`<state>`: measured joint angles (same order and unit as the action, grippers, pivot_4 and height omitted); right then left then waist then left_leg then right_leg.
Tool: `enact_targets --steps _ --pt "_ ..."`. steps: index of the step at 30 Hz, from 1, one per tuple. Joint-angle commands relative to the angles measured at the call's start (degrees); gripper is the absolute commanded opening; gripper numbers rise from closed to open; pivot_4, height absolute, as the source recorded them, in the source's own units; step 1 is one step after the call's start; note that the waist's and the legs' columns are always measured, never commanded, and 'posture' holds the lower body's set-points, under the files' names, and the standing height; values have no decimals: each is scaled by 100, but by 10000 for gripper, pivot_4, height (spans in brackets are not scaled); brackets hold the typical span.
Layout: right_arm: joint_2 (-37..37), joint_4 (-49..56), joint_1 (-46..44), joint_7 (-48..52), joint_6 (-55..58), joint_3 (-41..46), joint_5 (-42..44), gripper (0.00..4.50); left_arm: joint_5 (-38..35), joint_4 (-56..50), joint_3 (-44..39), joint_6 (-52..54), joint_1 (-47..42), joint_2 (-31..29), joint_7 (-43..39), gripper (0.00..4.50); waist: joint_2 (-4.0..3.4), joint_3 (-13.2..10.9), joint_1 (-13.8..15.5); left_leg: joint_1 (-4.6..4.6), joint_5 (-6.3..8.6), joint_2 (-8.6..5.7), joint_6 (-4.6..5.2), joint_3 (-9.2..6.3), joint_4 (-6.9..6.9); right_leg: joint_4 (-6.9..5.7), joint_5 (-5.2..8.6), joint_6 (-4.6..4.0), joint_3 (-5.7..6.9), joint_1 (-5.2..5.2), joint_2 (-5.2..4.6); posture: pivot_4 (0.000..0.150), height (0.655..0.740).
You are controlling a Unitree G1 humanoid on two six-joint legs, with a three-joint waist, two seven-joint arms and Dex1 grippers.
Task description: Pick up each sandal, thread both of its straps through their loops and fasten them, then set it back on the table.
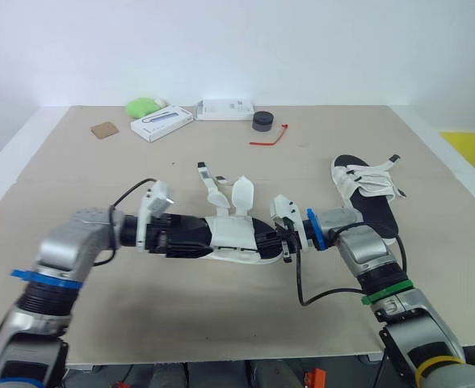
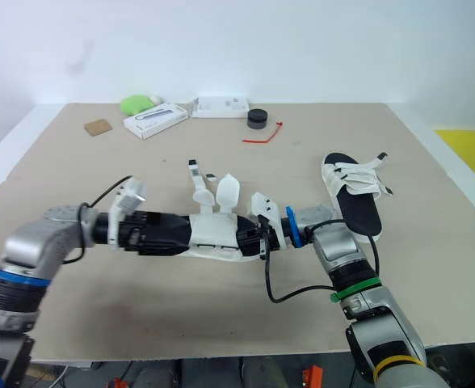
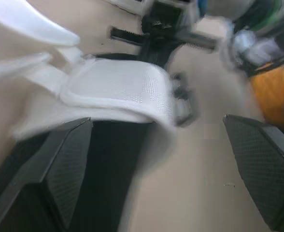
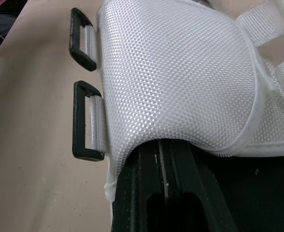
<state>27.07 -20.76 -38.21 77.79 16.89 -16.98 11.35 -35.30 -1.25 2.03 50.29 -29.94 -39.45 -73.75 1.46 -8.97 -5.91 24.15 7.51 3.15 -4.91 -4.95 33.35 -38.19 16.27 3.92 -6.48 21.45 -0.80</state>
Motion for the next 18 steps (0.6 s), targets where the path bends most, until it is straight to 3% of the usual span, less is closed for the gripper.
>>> enact_targets --steps 1,10,18 --pt "-131 -329 214 69 24 -520 -394 0 -555 38 -394 642 -309 -107 52 44510 1 0 -3 0 1 1 -1 0 0 0 1 -2 0 0 0 1500 7400" --pt "-175 -108 284 48 28 -479 -423 0 -110 2568 -702 767 -1504 1285 1816 44510 12 3 -14 -28 11 10 -13 4 -3 -2 -1 -1 1 -13 12 1500 7400" --pt "-171 162 410 -36 150 -450 -396 0 284 4947 -1041 533 -2567 1716 2618 44510 13 4 -22 -25 49 38 13 -2 -8 -5 22 -9 -2 -10 53 1500 7400"
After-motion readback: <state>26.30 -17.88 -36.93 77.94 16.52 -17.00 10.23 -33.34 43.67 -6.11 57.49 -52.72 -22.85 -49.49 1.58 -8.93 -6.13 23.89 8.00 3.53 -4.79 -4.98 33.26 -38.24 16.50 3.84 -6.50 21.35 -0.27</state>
